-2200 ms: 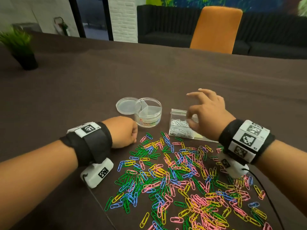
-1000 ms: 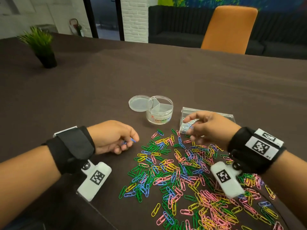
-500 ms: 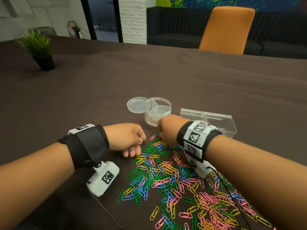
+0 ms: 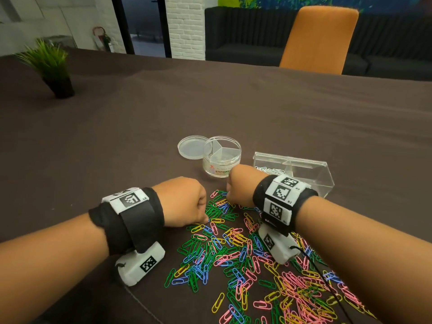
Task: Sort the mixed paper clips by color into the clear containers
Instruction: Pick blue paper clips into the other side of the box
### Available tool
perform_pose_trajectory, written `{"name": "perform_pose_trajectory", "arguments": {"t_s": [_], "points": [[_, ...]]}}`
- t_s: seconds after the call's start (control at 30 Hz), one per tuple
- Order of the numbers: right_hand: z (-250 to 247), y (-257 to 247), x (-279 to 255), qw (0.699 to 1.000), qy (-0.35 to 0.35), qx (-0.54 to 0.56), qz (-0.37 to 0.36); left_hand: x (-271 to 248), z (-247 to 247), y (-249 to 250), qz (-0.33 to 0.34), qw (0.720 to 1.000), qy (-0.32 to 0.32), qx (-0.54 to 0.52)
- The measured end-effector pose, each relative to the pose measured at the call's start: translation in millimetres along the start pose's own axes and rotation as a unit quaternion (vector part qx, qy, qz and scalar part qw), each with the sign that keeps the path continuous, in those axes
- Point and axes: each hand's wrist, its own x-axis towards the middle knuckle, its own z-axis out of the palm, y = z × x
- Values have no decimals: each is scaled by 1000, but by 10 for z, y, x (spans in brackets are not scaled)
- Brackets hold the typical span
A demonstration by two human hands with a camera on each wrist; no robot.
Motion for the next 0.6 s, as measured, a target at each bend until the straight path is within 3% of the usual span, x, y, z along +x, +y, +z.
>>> {"name": "perform_pose_trajectory", "arguments": {"t_s": [0.3,0.4,0.5,0.6], "points": [[-106,153,-279,998,-3,69,-7,-10,8,-50,-19,999,-29,-38],[-253,306,-480,988,24,153,-17,-32,-22,-86,-26,999,-11,-23],[-464,628,-633,958,25,285,13,-63,-54,-106,-33,999,9,-4],[-649,1064,-688,956,96,266,77,-72,-46,-92,-29,999,14,18]]}}
